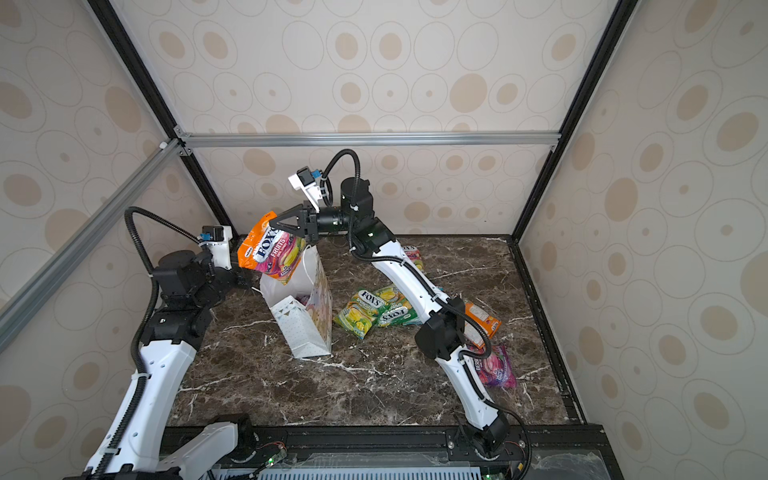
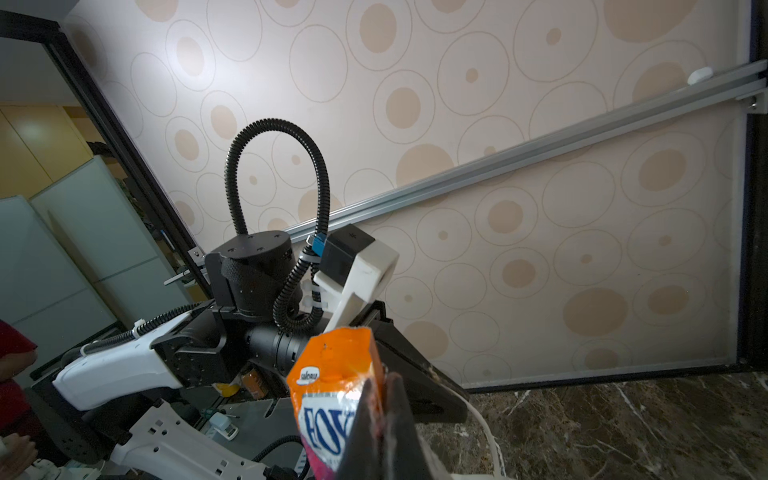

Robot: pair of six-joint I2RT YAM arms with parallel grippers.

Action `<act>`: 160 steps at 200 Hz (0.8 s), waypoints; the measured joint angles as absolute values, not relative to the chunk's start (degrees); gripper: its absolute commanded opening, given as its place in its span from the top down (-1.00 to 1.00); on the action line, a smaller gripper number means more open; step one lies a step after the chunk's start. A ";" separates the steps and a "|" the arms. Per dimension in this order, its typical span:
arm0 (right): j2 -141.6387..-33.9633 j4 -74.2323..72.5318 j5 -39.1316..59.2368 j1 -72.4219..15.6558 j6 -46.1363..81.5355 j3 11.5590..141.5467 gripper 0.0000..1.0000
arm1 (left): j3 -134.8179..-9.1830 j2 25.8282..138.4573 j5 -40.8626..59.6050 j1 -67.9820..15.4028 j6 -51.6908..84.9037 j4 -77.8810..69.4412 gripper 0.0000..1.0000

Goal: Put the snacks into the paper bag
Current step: 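Lower the Fox's Fruits packet into the bag with the right gripper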

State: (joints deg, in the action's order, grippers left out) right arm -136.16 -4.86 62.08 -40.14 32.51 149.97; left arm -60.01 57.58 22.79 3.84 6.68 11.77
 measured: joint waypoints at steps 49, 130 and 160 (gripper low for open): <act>-137.12 -4.82 65.54 -38.39 34.39 150.02 1.00 | -59.99 57.58 22.59 3.84 6.68 11.75 1.00; -141.14 -9.80 70.26 -37.95 40.38 151.61 1.00 | -59.99 57.58 22.57 3.84 6.68 11.73 1.00; -142.41 -10.57 71.42 -37.95 42.09 151.61 1.00 | -59.99 57.58 22.57 3.84 6.68 11.73 1.00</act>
State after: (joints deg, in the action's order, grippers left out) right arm -142.41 -10.57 71.42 -37.95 42.09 151.61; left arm -59.99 57.58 22.57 3.84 6.68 11.73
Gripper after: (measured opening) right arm 0.042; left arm 0.048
